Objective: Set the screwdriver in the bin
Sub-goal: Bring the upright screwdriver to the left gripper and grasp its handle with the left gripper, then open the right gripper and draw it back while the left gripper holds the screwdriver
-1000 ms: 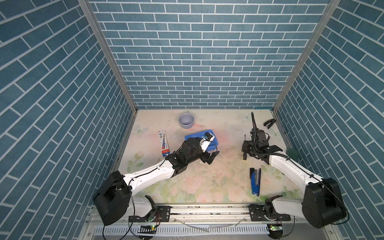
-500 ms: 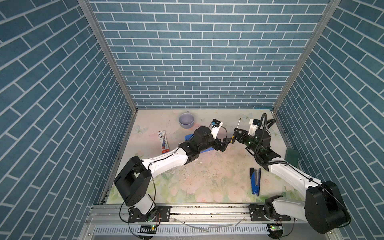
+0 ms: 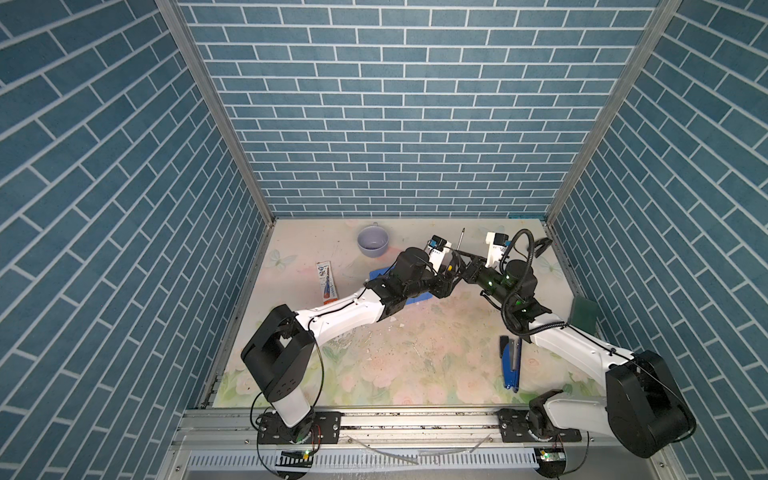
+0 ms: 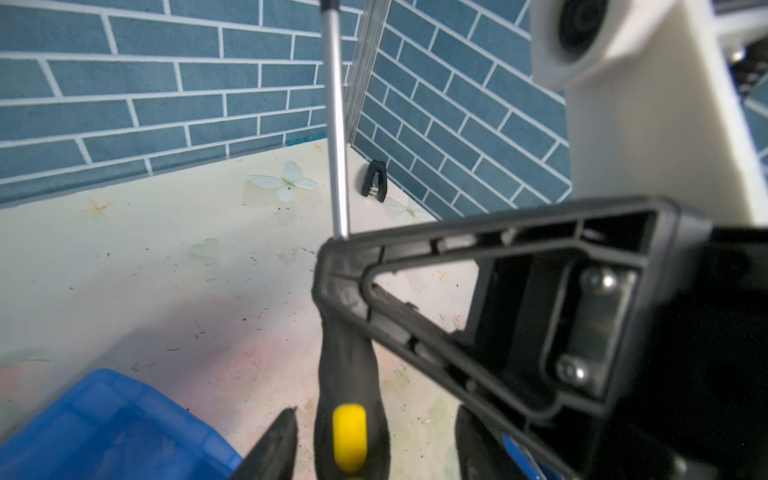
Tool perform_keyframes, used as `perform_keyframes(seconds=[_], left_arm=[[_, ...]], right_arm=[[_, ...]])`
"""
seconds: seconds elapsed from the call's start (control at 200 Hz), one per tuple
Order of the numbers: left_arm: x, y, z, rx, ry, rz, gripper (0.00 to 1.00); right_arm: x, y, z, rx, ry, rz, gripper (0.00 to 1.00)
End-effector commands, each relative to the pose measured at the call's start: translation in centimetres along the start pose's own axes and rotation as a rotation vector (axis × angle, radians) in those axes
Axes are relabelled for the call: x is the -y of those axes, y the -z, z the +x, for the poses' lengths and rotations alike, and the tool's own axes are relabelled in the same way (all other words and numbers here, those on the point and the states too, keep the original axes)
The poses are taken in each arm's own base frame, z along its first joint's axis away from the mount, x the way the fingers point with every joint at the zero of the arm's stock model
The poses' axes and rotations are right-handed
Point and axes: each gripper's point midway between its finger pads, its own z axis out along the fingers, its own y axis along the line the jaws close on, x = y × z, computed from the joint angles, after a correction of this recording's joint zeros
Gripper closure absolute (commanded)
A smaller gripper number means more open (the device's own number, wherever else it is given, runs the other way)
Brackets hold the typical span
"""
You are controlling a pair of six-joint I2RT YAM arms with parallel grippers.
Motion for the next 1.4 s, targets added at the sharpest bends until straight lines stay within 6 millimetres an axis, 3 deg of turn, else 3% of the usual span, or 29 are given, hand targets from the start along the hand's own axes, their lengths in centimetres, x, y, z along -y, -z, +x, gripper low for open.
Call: perform_keyframes(seconds=[0.0, 0.31, 0.515, 0.585, 0.705, 0.79, 0.895, 1.105, 1.396], left_arm=[[-0.6, -0.5, -0.4, -0.001, 0.011, -0.016, 0.52], [-1.3, -0.5, -0.2, -0.007, 0.025, -0.041, 0.75], [-1.5, -0.6, 0.2, -0.013, 0.014, -0.053, 0.95], [-1.5, -0.4, 0.2, -0.012, 0.001, -0.052, 1.00], [-2.1, 0.0, -0.1, -0.005, -0.019, -0.083, 1.00], [-3.0, 0.7, -0.5, 0.005, -0.010, -0.090, 1.00], [-4.4, 1.8, -0.8, 0.008, -0.018, -0.112, 1.00], [-7.3, 4.2, -0.4, -0.062, -0.114, -0.149, 1.00], [-11.6, 6.2, 3.2, -0.309, -0.300, -0.191, 1.00]], right_arm=[[-1.7, 0.3, -0.1, 0.016, -0.029, -0.070, 1.00], [-1.7, 0.3, -0.1, 0.016, -0.036, -0.064, 1.00], [-1.7, 0.2, 0.1, 0.007, -0.035, -0.057, 1.00], [-1.5, 0.3, 0.0, 0.011, -0.031, -0.047, 0.89], [-1.4, 0.7, 0.0, 0.009, 0.000, -0.030, 0.47], [-1.1, 1.3, 0.1, 0.008, 0.031, -0.004, 0.31], [-0.9, 2.0, 0.6, -0.014, 0.083, 0.019, 0.22], [-1.1, 2.8, 2.1, -0.140, 0.245, 0.046, 0.13], [-0.7, 2.2, 5.3, -0.279, 0.456, 0.084, 0.12]])
